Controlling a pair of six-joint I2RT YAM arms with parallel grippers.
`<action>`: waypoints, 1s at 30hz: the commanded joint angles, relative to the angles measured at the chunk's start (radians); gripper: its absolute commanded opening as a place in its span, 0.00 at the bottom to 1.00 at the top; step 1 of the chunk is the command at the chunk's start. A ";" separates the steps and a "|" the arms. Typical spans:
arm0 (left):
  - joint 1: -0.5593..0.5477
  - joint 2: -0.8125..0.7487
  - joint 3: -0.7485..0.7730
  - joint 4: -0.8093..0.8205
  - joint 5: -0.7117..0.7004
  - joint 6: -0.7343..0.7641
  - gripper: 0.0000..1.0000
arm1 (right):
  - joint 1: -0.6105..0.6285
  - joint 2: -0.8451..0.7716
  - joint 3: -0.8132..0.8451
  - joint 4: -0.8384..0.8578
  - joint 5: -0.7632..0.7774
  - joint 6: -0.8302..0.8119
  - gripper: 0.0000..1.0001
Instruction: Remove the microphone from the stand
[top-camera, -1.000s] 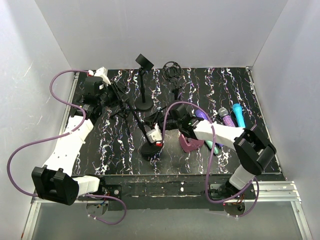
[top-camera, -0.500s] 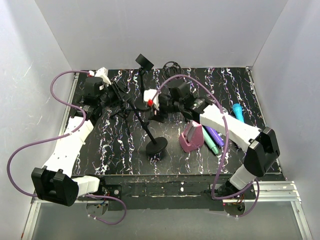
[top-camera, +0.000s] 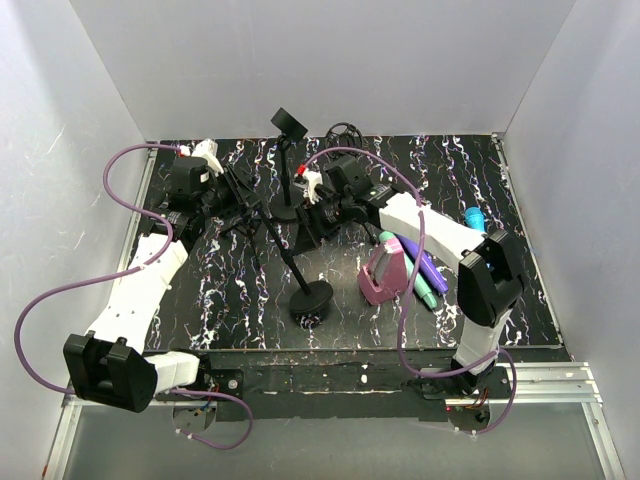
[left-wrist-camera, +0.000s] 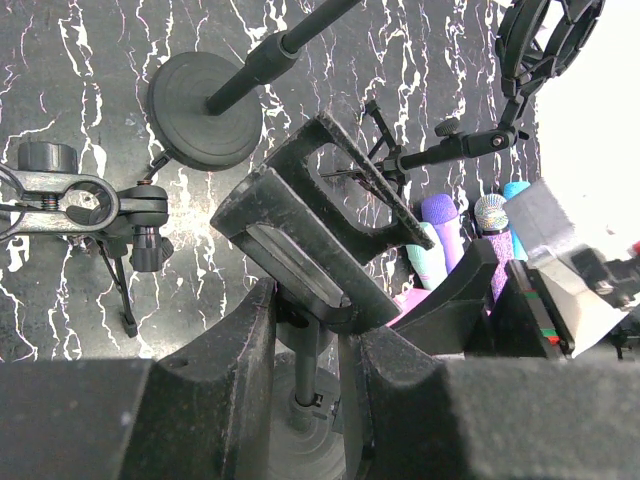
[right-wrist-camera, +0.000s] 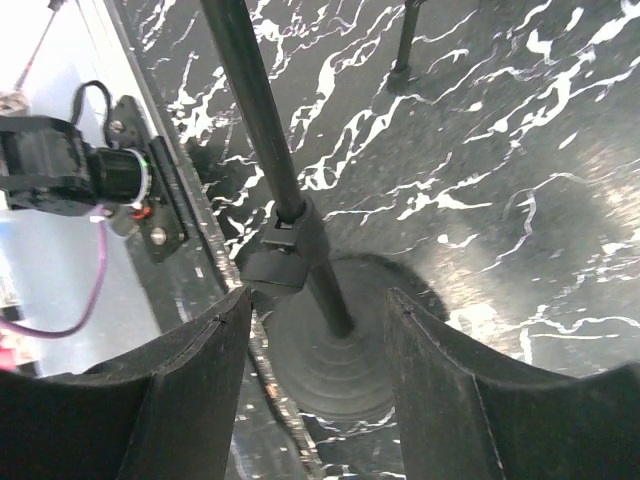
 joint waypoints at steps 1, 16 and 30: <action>0.003 -0.031 0.017 0.023 0.021 -0.031 0.00 | 0.005 0.012 0.009 0.003 -0.086 0.145 0.61; 0.003 -0.034 0.011 0.023 0.023 -0.029 0.00 | 0.006 0.055 0.068 0.039 -0.079 0.033 0.25; 0.011 -0.036 -0.008 0.043 0.038 -0.047 0.00 | 0.167 -0.073 -0.068 0.391 0.425 -0.993 0.04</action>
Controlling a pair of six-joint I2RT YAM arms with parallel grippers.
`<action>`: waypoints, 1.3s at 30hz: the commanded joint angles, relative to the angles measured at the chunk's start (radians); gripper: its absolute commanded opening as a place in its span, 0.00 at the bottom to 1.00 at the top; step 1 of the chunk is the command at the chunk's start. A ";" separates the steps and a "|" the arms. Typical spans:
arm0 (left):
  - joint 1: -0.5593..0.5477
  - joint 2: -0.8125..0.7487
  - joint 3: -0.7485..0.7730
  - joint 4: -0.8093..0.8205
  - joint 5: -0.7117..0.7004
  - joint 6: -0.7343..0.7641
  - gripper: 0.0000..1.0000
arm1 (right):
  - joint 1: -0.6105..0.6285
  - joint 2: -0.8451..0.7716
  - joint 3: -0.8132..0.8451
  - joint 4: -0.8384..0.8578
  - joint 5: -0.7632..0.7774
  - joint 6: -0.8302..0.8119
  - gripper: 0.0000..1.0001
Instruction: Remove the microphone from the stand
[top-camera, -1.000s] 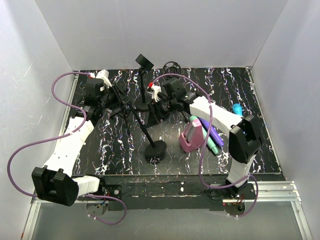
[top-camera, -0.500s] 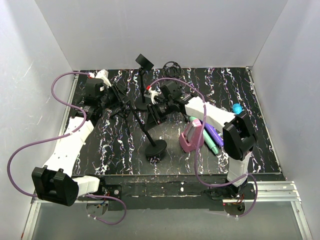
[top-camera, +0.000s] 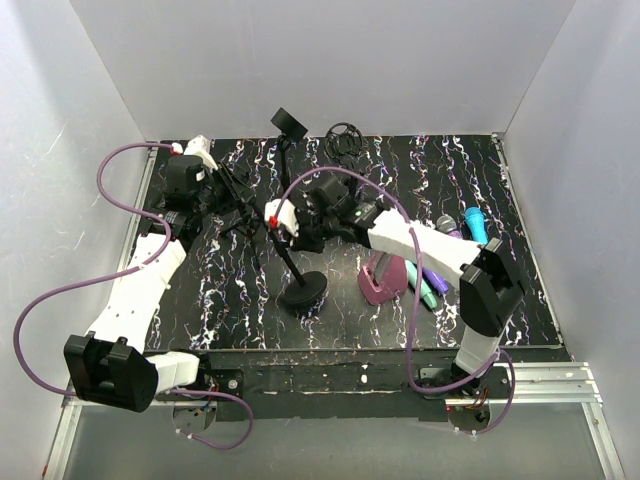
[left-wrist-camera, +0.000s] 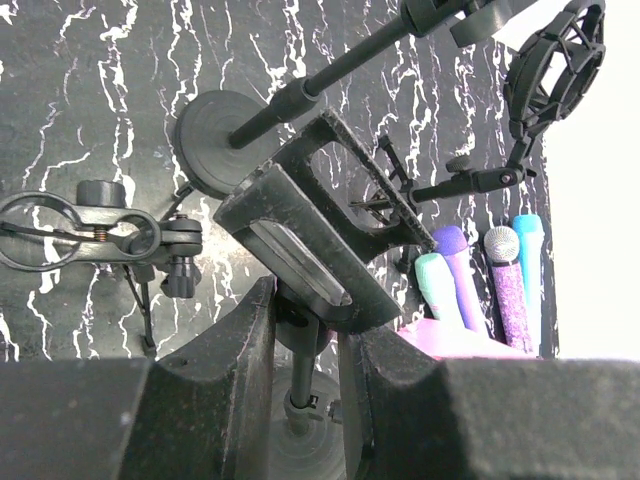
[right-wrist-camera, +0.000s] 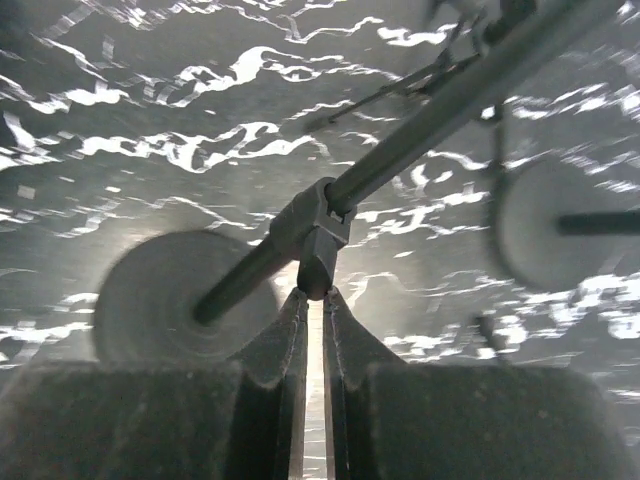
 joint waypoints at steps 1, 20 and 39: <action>-0.009 -0.033 -0.004 0.009 0.075 -0.052 0.00 | 0.050 -0.052 -0.065 0.417 0.310 -0.405 0.04; 0.007 -0.051 -0.017 0.015 0.078 -0.065 0.00 | 0.005 -0.173 -0.148 0.371 0.429 -0.407 0.23; 0.011 -0.060 -0.015 0.007 0.072 -0.051 0.00 | -0.010 0.035 0.186 -0.025 0.214 0.280 0.30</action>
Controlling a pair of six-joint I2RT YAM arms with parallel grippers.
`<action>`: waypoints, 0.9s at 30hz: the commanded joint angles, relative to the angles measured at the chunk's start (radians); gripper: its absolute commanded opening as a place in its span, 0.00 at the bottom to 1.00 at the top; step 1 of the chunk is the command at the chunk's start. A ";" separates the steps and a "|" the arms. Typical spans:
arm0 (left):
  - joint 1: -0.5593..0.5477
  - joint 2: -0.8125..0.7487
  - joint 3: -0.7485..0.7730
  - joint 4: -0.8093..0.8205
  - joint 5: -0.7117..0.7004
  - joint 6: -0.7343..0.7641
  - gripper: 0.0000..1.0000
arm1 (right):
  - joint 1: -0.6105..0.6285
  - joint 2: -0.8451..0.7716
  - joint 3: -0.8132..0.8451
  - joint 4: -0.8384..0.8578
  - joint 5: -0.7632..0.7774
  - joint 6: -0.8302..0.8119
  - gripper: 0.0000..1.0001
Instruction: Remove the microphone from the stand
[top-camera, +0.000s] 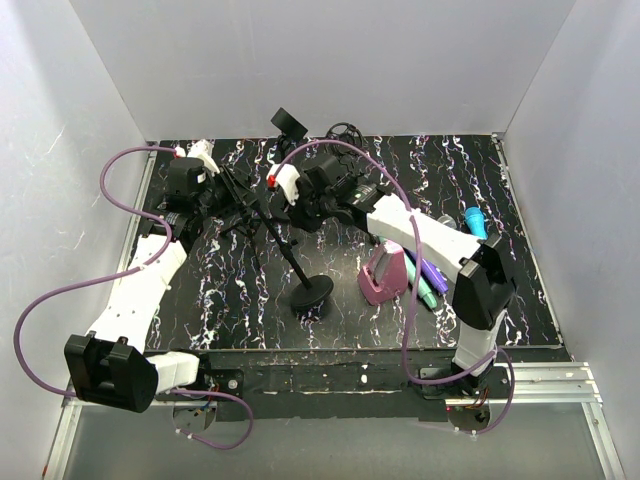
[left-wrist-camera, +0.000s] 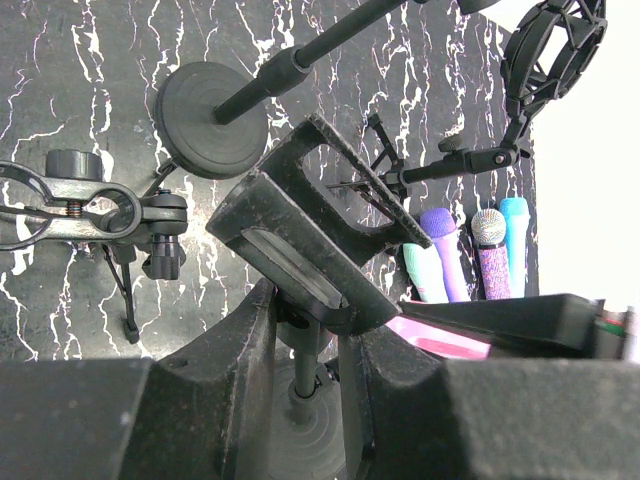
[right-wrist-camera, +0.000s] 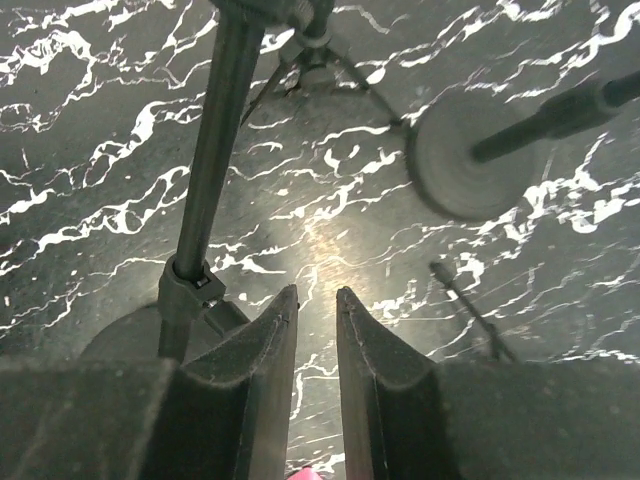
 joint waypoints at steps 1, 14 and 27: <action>0.006 -0.057 0.002 0.012 0.034 -0.025 0.00 | -0.001 0.019 0.033 -0.013 -0.042 0.107 0.30; 0.017 -0.051 0.005 0.021 0.039 -0.035 0.00 | -0.001 0.001 -0.011 -0.038 -0.129 0.135 0.30; 0.022 -0.049 -0.003 0.027 0.045 -0.050 0.00 | 0.001 -0.043 -0.099 -0.039 -0.152 0.143 0.30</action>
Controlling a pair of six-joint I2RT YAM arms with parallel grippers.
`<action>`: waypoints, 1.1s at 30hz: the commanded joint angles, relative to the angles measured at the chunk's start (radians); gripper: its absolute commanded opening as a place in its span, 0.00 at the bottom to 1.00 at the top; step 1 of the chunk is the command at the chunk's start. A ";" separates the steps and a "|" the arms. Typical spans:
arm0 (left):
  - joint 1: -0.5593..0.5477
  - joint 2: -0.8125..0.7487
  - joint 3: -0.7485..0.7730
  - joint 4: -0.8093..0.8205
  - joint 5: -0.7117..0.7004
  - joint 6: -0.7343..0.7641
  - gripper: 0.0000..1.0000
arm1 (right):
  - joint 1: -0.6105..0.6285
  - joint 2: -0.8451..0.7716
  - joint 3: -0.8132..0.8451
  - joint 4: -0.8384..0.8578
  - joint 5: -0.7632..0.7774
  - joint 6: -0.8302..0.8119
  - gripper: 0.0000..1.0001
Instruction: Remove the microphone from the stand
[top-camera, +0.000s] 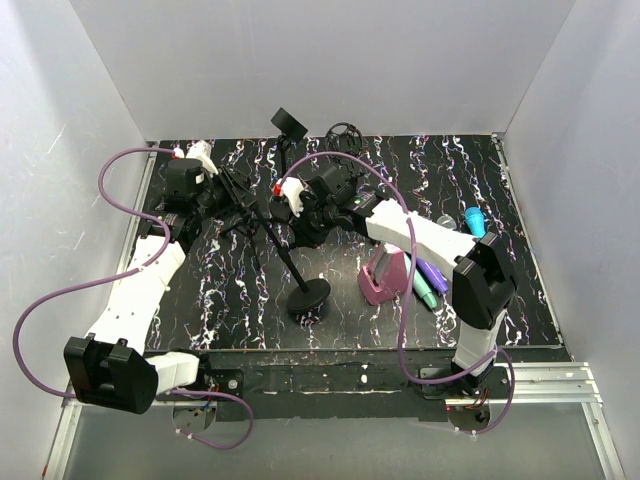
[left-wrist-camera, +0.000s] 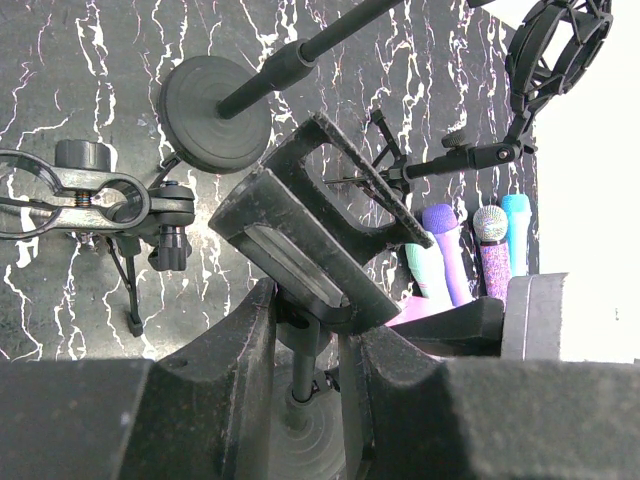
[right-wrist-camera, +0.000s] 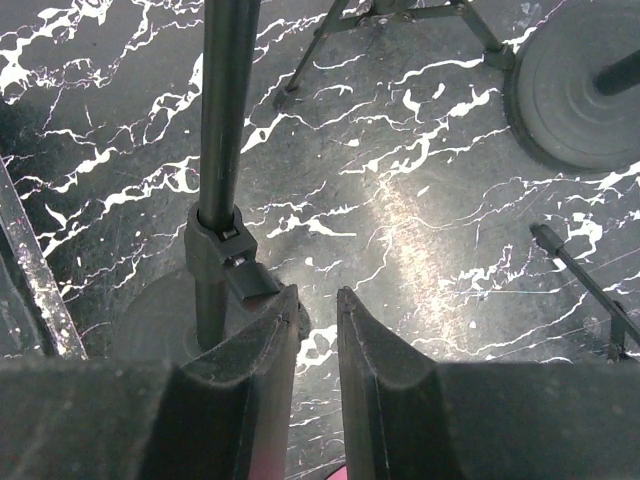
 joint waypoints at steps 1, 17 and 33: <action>0.008 -0.045 -0.003 0.043 0.036 -0.053 0.00 | 0.005 -0.067 -0.019 0.000 -0.042 0.026 0.31; 0.009 -0.037 -0.002 0.054 0.075 -0.040 0.00 | -0.009 -0.064 0.047 -0.192 -0.379 -0.515 0.33; 0.011 -0.017 -0.002 0.060 0.127 -0.020 0.00 | -0.010 -0.029 0.130 -0.234 -0.299 -0.719 0.30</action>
